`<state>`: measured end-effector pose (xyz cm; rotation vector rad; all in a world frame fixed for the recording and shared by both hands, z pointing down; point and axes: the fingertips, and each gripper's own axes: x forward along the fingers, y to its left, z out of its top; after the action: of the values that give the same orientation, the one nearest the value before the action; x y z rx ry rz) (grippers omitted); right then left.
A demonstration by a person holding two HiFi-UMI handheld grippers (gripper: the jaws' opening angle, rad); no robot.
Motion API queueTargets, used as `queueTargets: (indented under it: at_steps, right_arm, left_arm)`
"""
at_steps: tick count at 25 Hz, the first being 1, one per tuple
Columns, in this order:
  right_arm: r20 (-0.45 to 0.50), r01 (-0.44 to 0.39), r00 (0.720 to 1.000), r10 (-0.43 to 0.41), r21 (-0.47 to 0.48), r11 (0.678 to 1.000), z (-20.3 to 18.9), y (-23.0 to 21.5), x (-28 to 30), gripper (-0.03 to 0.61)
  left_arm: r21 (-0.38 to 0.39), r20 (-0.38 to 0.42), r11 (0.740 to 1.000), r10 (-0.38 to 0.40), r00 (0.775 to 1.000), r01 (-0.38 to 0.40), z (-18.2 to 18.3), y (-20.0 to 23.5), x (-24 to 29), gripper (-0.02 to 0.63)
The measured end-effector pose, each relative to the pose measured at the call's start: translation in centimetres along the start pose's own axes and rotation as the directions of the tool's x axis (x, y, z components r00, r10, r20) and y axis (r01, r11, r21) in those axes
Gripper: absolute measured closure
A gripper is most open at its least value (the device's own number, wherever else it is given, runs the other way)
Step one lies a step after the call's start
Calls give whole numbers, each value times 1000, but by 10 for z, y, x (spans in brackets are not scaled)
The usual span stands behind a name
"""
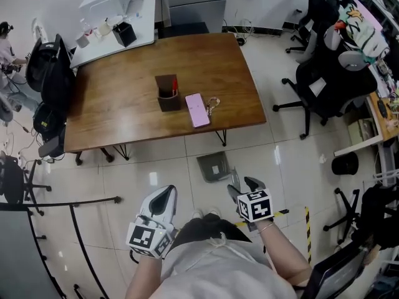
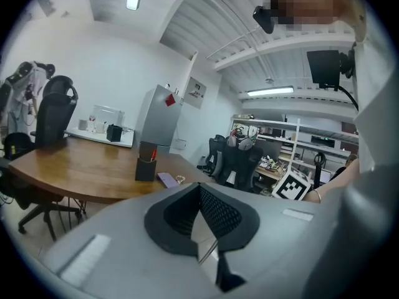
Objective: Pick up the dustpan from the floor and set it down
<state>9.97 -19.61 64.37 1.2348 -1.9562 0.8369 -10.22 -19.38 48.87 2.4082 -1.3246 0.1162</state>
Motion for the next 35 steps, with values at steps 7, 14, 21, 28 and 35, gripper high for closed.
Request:
queueTargets:
  at_steps: [7, 14, 21, 28, 35]
  right_arm:
    - [-189, -4, 982, 26, 116, 993, -66, -32, 92, 284]
    - [-339, -58, 935, 100, 131, 990, -99, -33, 137, 570]
    - [-284, -103, 946, 159, 201, 974, -83, -16, 127, 578]
    - [-226, -135, 955, 189, 234, 963, -36, 19, 46, 578]
    - [-76, -201, 970, 230, 277, 939, -12, 53, -36, 578]
  left_arm:
    - [7, 11, 999, 34, 999, -34, -50, 28, 20, 598]
    - [10, 6, 998, 59, 998, -59, -59, 35, 19, 598]
    - [-6, -24, 997, 82, 996, -82, -52, 38, 3, 598]
    - [-16, -54, 999, 39, 998, -40, 0, 22, -21, 598]
    - [1, -9, 1000, -3, 1000, 3, 20, 15, -40, 598]
